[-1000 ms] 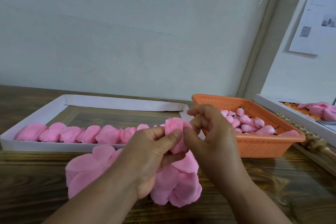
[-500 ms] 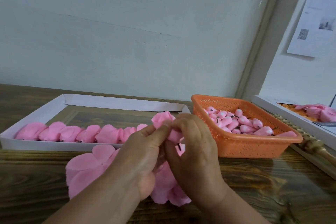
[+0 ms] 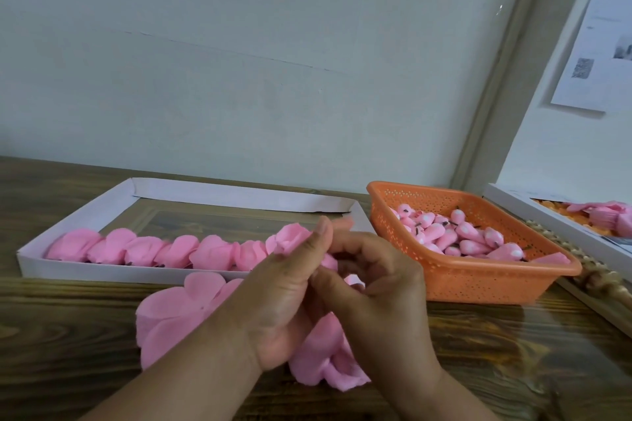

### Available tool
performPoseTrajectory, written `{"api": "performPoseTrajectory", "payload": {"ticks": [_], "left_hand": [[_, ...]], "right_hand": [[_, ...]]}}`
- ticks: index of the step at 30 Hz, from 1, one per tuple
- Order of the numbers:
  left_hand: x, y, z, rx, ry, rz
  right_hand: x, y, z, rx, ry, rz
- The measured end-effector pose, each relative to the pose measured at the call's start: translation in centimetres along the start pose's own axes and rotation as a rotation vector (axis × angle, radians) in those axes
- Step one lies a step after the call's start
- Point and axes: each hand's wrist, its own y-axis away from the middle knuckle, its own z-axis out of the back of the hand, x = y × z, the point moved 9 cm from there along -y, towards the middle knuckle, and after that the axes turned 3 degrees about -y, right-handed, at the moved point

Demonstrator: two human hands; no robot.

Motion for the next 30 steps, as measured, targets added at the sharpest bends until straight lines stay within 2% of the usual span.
{"api": "performPoseTrajectory", "payload": {"ticks": [2, 6, 9, 11, 17, 21, 22, 24, 27, 29, 30], "left_hand": [[0.0, -0.1, 0.2, -0.033, 0.002, -0.025], [-0.2, -0.2, 0.9, -0.151, 0.043, -0.052], [-0.4, 0.1, 0.7, -0.166, 0.023, -0.070], [-0.6, 0.1, 0.4, -0.155, -0.058, -0.103], [-0.9, -0.3, -0.3, -0.024, -0.159, -0.080], [-1.5, -0.4, -0.1, -0.029, -0.422, -0.108], [-1.7, -0.5, 0.0, -0.059, -0.464, -0.128], [-2.2, -0.8, 0.8, -0.164, -0.527, -0.196], [-3.2, -0.9, 2.2, -0.363, -0.667, -0.287], [-3.0, -1.2, 2.2, -0.391, -0.820, -0.291], [-2.7, -1.4, 1.8, -0.374, -0.941, -0.280]], "right_hand": [[-0.1, -0.2, -0.3, 0.051, 0.029, -0.004], [1.8, 0.3, -1.4, 0.068, 0.381, 0.323], [2.2, 0.5, -1.8, 0.075, 0.533, 0.401], [1.9, 0.2, -1.1, 0.068, 0.449, 0.319], [-1.9, -0.5, -0.6, 0.210, -0.143, -0.229], [-3.6, 0.0, -1.5, 0.269, -0.462, -0.421], [-3.6, 0.0, -1.7, 0.282, -0.448, -0.424], [-3.5, -0.4, -1.0, 0.278, -0.244, -0.360], [-2.9, -1.9, 1.8, 0.117, 0.037, -0.238], [-2.0, -2.7, 3.1, 0.064, 0.058, -0.176], [-1.5, -3.0, 3.0, 0.118, 0.089, -0.145]]}}
